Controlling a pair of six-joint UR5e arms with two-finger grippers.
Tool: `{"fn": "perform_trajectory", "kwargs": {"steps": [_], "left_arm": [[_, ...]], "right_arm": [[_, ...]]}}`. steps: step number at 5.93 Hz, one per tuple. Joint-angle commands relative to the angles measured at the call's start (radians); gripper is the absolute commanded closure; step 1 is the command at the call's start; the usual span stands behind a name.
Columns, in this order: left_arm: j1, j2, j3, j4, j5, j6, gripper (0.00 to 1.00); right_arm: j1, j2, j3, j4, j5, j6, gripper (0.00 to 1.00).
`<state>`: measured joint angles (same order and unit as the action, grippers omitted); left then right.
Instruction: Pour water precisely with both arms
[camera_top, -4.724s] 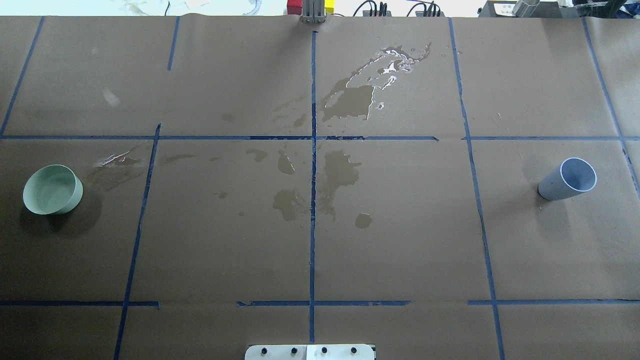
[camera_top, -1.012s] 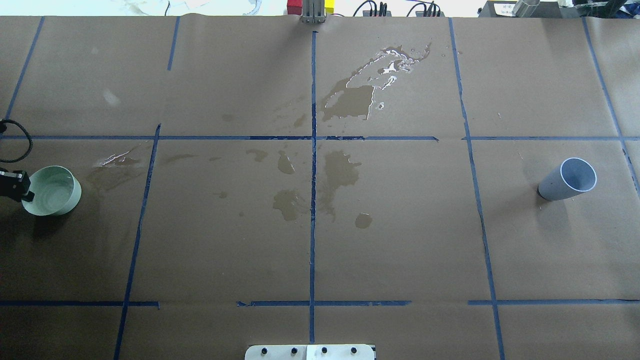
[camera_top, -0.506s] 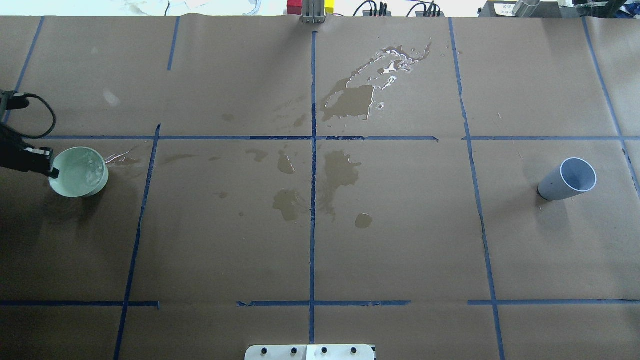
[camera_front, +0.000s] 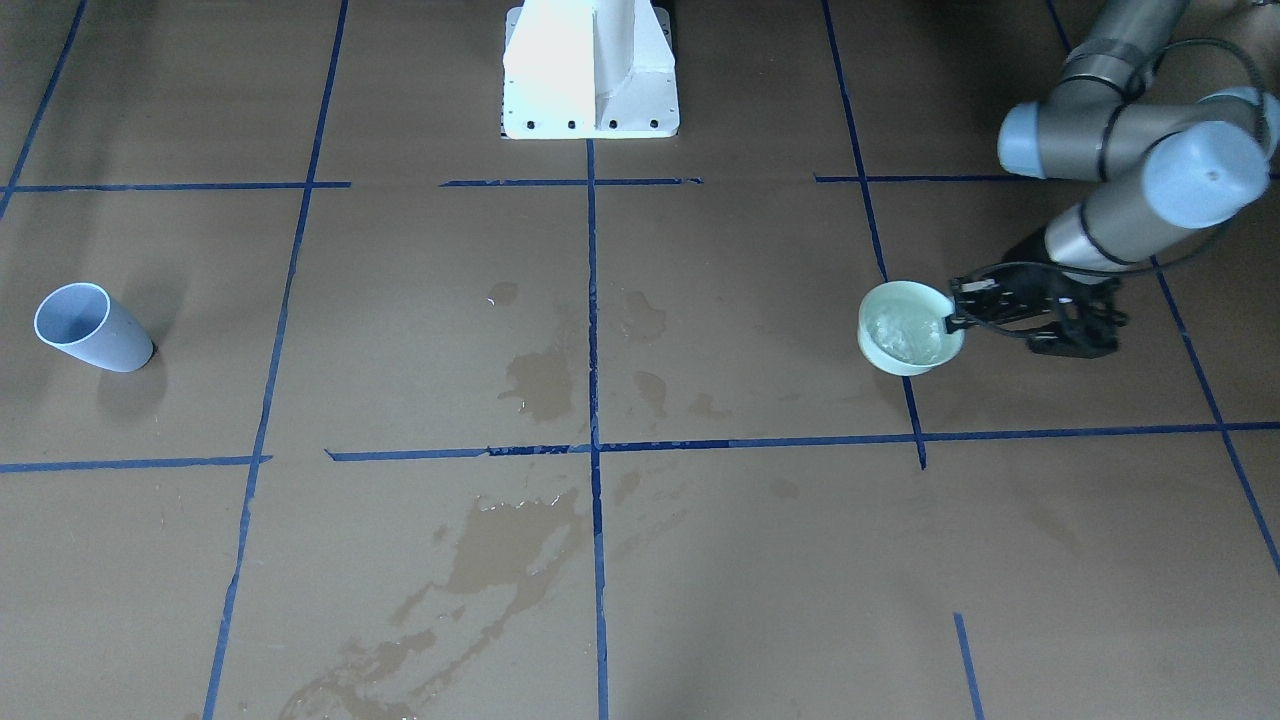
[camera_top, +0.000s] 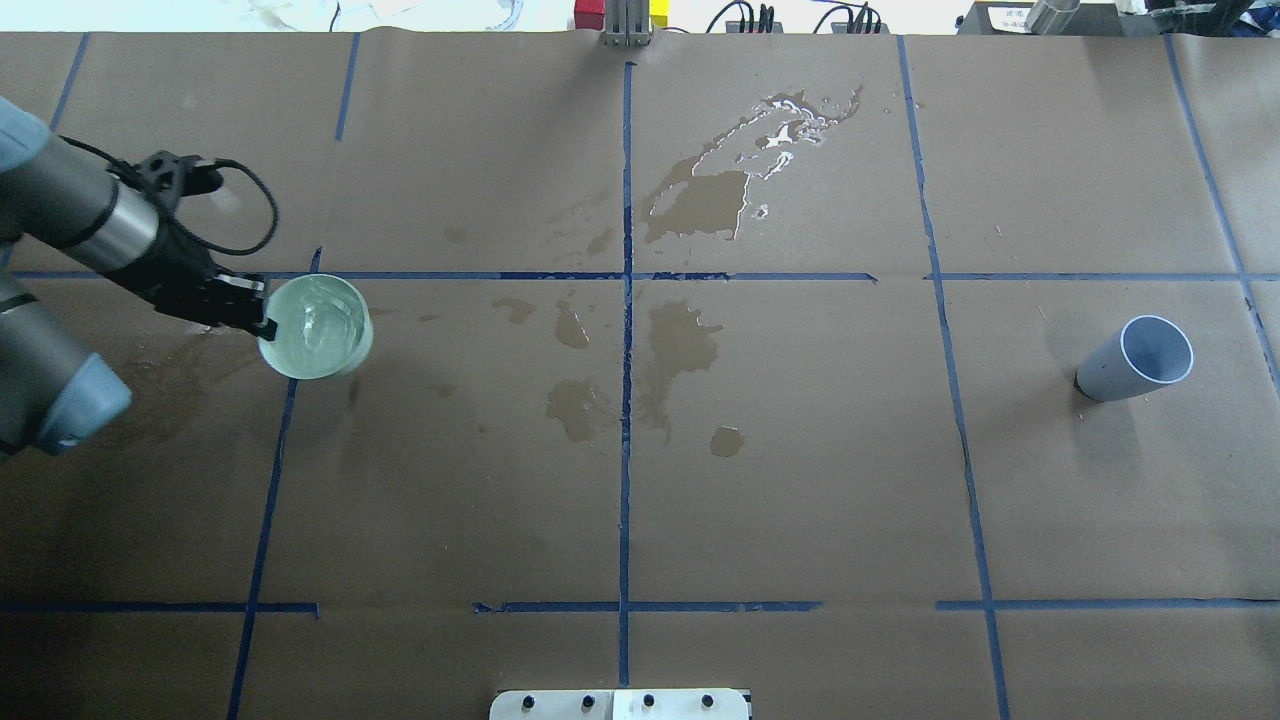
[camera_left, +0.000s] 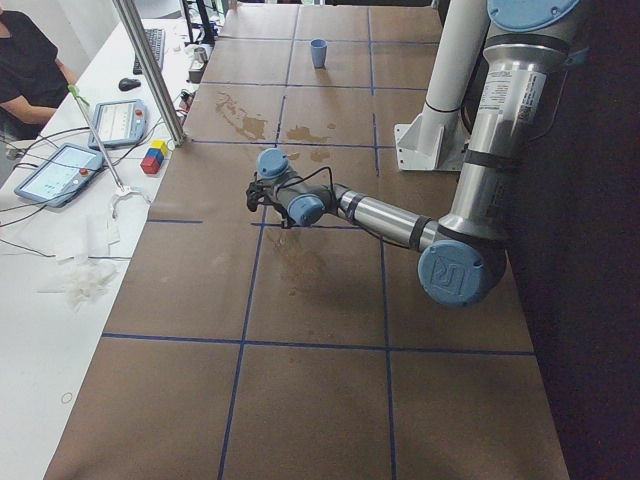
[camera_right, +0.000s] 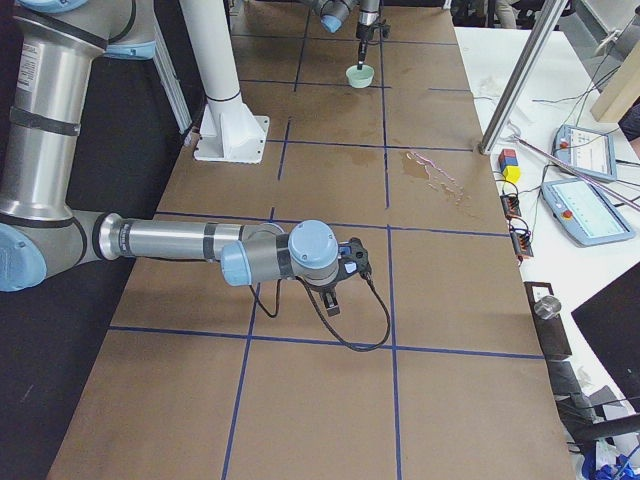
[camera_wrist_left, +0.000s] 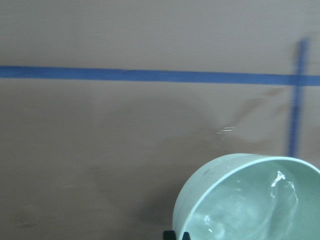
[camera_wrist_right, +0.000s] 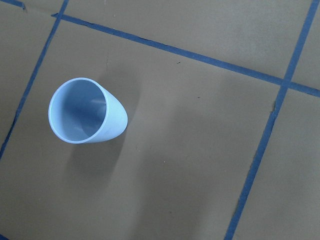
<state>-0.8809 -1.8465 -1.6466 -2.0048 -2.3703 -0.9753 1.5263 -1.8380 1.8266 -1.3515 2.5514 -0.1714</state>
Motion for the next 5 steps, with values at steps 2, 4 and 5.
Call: {"fn": "perform_trajectory", "kwargs": {"steps": [2,4,5], "left_arm": [[0.172,-0.251,0.008,0.186,0.1,-0.118,1.0],[0.253,-0.373,0.078,0.232,0.222,-0.125,1.0],[0.253,-0.455,0.175,0.232,0.224,-0.125,1.0]], "right_arm": [[-0.002,0.0,-0.003,0.0,-0.002,0.001,0.0],[-0.002,0.0,-0.003,0.0,0.0,0.003,0.0],[-0.002,0.0,-0.003,0.0,0.0,0.003,0.0]]}}
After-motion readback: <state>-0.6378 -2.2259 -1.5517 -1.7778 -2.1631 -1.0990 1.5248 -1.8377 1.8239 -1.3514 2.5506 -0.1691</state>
